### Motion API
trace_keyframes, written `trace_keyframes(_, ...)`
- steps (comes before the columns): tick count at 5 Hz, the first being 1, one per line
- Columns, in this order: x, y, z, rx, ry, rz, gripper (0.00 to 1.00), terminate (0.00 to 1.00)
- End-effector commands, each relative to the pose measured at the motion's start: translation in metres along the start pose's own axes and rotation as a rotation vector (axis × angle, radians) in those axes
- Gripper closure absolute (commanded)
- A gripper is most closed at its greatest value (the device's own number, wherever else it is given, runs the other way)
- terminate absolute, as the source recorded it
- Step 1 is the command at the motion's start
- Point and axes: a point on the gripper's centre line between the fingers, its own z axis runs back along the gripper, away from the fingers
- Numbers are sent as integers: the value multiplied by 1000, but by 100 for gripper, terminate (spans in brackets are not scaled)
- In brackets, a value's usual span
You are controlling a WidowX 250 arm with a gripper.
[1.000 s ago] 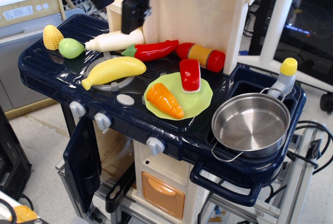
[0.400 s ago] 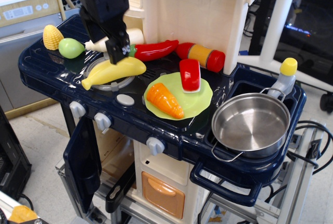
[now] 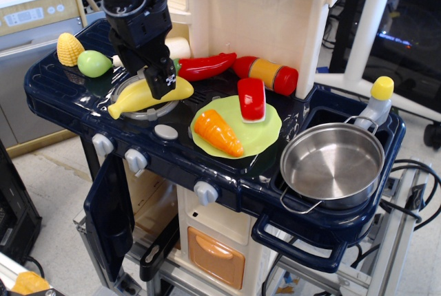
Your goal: Put banana in pot or pan
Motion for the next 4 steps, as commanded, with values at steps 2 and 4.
trace_keyframes(2, 0, 7, -14, 23, -50, 8, 0, 0)
trace_keyframes(4, -4, 6, -22, -37, -93, 196, 100, 0)
